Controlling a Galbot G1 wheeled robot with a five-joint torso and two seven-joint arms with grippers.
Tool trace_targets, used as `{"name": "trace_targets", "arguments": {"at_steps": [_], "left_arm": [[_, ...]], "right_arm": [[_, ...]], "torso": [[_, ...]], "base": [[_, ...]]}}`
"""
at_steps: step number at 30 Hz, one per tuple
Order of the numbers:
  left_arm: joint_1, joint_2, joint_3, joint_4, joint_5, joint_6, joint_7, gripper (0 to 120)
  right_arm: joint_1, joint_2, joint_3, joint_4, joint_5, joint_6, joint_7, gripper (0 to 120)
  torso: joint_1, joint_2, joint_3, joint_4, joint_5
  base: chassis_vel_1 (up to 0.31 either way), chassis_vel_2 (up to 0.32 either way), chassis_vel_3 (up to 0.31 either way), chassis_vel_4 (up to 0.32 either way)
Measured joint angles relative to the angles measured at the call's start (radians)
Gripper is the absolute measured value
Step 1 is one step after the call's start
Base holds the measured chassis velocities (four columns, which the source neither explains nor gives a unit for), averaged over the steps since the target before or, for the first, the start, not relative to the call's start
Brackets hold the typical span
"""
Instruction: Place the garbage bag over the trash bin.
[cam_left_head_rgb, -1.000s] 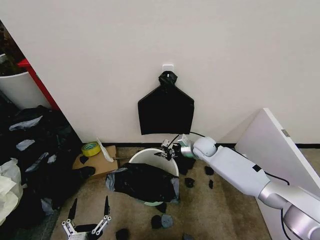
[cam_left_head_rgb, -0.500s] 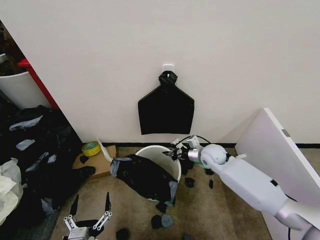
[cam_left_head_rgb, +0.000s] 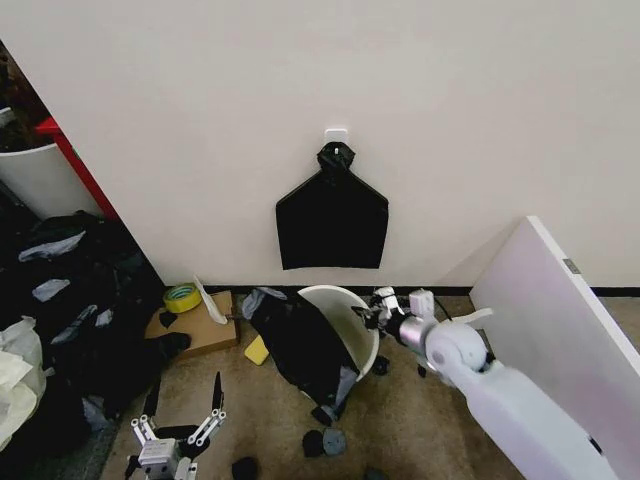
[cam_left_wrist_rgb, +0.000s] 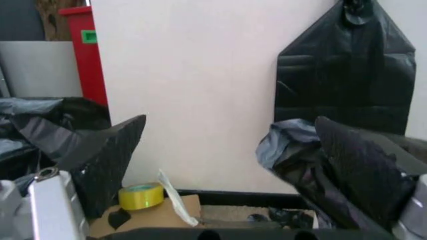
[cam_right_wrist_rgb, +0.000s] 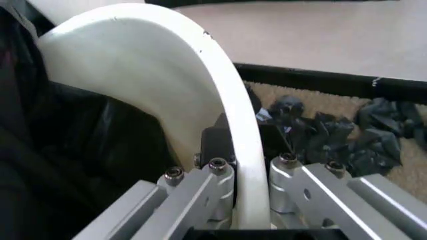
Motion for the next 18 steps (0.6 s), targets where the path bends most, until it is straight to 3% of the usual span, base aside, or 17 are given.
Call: {"name": "trace_targets", "arguments": {"at_steps": [3, 9, 18], "left_arm": [[0.002, 0.004, 0.004, -0.004, 0.0, 0.002, 0.001, 100], [0.004, 0.016, 0.005, -0.014, -0.001, 0.007, 0.003, 100], [0.004, 0.026, 0.004, -0.016, -0.006, 0.012, 0.003, 100]], "right_arm": [[-0.039, 0.009, 0.021, 0.044, 0.007, 0.006, 0.031, 1], [-0.139, 0.057, 0.037, 0.159, 0.027, 0.013, 0.25, 1], [-0.227, 0.099, 0.024, 0.234, 0.006, 0.036, 0.444, 1]], "torso": [[0.0, 0.0, 0.0, 0.0003, 0.0001], [0.0, 0.0, 0.0, 0.0002, 0.0001], [0.0, 0.0, 0.0, 0.0, -0.0001]], "base": [[0.0, 0.0, 0.0, 0.0], [0.0, 0.0, 0.0, 0.0], [0.0, 0.0, 0.0, 0.0]]}}
